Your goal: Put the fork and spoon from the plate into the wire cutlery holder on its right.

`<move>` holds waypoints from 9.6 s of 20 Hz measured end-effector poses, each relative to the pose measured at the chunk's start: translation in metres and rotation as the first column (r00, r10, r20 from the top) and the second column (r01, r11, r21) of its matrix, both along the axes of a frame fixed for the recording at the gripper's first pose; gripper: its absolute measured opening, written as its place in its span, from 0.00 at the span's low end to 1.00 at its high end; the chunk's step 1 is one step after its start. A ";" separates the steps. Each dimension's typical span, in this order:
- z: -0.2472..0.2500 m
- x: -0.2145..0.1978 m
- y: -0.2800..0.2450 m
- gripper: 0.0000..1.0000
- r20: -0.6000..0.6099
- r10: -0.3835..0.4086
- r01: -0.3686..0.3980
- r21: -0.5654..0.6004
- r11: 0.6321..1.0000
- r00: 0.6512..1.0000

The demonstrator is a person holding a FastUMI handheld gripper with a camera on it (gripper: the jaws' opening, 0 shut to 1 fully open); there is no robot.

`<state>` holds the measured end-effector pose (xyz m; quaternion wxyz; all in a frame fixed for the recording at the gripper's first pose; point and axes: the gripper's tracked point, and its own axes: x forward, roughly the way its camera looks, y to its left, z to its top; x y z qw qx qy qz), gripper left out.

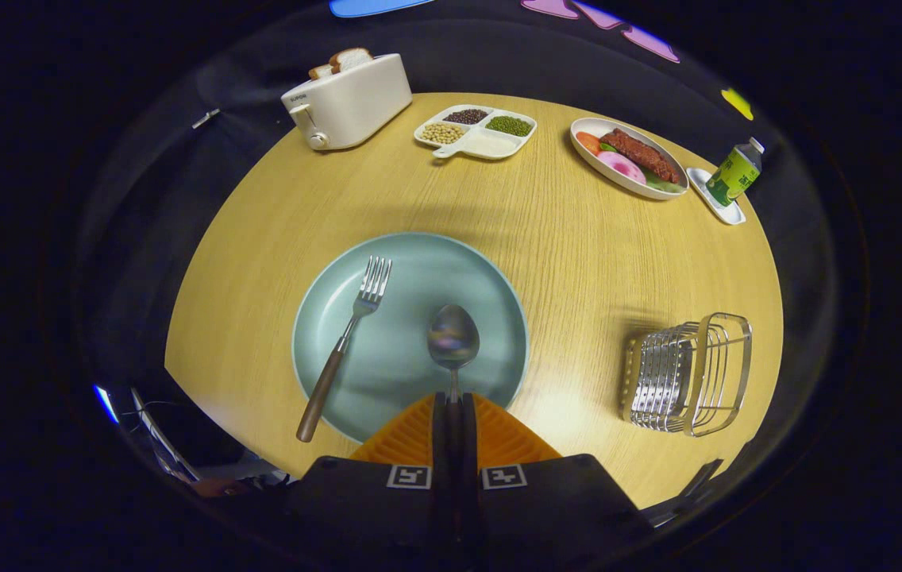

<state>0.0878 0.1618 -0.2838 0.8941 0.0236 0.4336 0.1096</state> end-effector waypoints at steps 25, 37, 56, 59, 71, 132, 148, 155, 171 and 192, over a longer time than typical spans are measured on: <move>0.018 -0.027 -0.205 0.08 -0.251 0.010 -0.040 -0.116 0.992 0.968; 0.037 -0.014 -0.213 0.22 -0.125 -0.101 0.093 -0.064 0.994 0.987; 0.086 -0.029 0.030 0.65 0.075 0.034 -0.048 0.181 0.982 0.997; 0.067 -0.023 0.066 0.65 0.038 0.049 -0.055 0.186 0.981 0.998; -0.014 0.001 0.109 0.65 -0.087 0.000 0.011 0.120 0.993 0.996; 0.042 -0.054 -0.234 0.09 -0.833 0.089 -0.481 -0.226 0.847 0.546; 0.047 -0.026 -0.228 0.51 -0.584 0.204 -0.376 -0.190 0.907 0.785; 0.078 -0.013 -0.229 0.94 -0.183 0.106 -0.127 -0.105 0.986 0.977; 0.176 -0.029 -0.230 0.98 0.567 -0.176 0.211 0.004 0.977 0.804; 0.161 -0.046 -0.235 0.98 0.634 -0.072 0.086 0.009 0.996 0.770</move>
